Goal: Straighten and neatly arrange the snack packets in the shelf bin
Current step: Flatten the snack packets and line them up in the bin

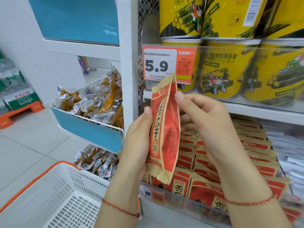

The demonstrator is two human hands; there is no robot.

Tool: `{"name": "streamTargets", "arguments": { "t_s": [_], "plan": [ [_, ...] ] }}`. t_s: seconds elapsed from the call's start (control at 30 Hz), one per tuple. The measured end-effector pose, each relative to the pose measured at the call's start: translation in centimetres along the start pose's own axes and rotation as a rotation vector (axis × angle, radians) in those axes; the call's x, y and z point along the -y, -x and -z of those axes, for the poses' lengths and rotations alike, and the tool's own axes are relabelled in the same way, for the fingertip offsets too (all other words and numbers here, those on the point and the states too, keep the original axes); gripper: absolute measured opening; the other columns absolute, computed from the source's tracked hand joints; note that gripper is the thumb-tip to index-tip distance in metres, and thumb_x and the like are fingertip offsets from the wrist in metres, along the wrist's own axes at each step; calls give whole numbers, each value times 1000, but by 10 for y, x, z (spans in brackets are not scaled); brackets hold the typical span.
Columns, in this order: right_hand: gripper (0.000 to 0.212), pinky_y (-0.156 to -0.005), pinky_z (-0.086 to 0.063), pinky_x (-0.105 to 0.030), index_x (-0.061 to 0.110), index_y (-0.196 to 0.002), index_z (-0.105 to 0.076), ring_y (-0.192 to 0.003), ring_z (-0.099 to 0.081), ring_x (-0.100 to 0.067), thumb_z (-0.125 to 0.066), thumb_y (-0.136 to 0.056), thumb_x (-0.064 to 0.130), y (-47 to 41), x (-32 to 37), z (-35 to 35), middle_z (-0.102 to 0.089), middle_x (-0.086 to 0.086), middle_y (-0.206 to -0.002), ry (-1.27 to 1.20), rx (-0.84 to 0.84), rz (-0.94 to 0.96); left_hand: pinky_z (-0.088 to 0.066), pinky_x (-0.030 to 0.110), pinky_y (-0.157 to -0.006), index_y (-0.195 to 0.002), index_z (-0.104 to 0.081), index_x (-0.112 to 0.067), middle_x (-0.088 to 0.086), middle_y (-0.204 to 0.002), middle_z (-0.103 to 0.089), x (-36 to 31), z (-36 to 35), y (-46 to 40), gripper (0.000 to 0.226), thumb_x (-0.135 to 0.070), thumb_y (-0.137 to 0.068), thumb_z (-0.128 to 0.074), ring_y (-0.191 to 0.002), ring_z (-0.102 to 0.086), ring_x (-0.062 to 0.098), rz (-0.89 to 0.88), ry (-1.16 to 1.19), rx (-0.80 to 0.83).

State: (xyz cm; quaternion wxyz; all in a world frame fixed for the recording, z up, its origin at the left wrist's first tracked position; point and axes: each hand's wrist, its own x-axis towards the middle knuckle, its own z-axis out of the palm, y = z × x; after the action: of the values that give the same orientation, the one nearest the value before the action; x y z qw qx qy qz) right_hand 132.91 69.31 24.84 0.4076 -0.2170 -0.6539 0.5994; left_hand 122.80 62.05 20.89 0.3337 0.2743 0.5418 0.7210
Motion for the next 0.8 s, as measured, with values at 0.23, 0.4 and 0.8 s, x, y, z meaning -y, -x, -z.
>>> {"name": "streamTargets", "arguments": {
  "t_s": [0.23,0.4,0.8],
  "plan": [
    [21,-49,-47,-18,11,-75,-69,-53,-59,-10,-61,-90,22,7,0,0,-70,-12,-71,-82,-44,-14,-58,37,-78,-109,-71,-12,16,-100,-74,2,-3,1,49,-49,-99,-41,-90,-72,29,28,-12,17],
    [21,-52,-50,-19,8,-79,-70,-56,-60,-9,-61,-88,24,12,-3,3,-69,-4,-70,-87,25,-50,-55,26,-58,-102,-68,-10,4,-77,-70,2,-3,0,41,-44,-100,-44,-65,-66,13,-52,61,-90],
    [35,-61,-56,-26,11,-87,-71,-66,-67,-14,-67,-68,39,18,-9,1,-73,-7,-78,10,286,-157,-50,18,-49,-98,-64,-11,-5,-62,-64,0,3,-6,38,-43,-100,-43,-53,-61,5,-107,270,-338]
  ]
}}
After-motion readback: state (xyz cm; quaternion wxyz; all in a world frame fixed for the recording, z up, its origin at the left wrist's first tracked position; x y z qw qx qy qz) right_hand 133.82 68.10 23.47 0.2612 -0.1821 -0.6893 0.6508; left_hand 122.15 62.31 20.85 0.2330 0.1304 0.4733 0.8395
